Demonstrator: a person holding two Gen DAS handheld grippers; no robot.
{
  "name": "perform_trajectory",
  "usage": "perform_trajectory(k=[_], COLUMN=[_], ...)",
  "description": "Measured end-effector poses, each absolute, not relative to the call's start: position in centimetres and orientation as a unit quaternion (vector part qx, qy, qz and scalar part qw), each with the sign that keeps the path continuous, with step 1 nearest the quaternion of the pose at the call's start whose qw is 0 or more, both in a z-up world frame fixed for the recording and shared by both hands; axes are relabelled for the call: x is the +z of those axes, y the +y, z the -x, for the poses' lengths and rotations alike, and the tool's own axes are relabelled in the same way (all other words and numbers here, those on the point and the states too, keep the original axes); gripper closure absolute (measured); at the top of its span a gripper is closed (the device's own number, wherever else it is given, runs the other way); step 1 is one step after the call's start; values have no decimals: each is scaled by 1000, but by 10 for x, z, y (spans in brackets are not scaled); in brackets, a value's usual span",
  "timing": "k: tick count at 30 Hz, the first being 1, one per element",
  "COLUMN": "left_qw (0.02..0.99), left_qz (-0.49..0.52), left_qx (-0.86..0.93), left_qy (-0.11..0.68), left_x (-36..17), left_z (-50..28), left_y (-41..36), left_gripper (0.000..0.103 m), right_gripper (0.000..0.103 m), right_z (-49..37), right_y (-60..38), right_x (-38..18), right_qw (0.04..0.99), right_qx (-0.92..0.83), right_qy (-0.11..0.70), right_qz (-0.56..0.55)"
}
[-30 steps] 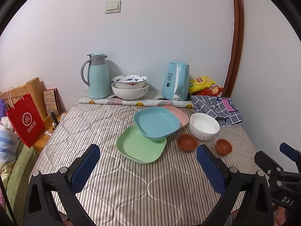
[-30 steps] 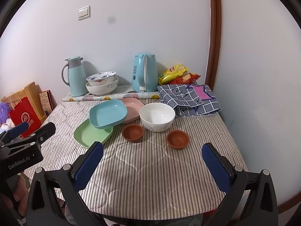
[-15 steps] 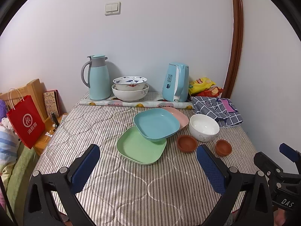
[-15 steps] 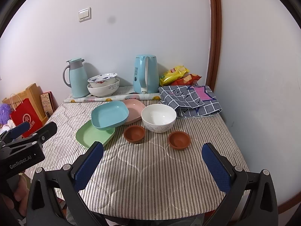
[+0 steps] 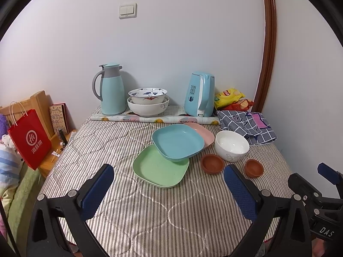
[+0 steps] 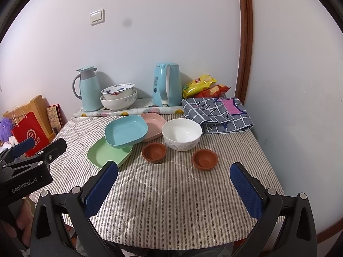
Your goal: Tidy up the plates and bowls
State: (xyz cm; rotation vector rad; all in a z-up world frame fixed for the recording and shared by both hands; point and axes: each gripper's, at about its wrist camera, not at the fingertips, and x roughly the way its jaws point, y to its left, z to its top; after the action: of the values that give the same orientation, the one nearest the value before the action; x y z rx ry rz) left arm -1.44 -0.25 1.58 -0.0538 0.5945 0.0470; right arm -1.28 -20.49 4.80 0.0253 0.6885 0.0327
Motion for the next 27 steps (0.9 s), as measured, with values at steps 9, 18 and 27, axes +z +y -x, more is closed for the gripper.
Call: perform_trajectory(k=[9, 18, 27], left_qw=[955, 956, 957], left_qz=[28, 27, 25], left_qx=[22, 23, 22], left_qy=[293, 291, 289], left_x=[17, 18, 19], left_z=[16, 16, 17], left_y=[-1, 0, -2], left_gripper=[0, 0, 0], right_gripper=[0, 0, 0], right_z=[15, 18, 19], right_y=[-203, -201, -201], right_x=[51, 52, 53], right_qw=[942, 942, 943], right_qx=[19, 20, 20], right_qy=[335, 334, 332], right_qz=[-13, -12, -17])
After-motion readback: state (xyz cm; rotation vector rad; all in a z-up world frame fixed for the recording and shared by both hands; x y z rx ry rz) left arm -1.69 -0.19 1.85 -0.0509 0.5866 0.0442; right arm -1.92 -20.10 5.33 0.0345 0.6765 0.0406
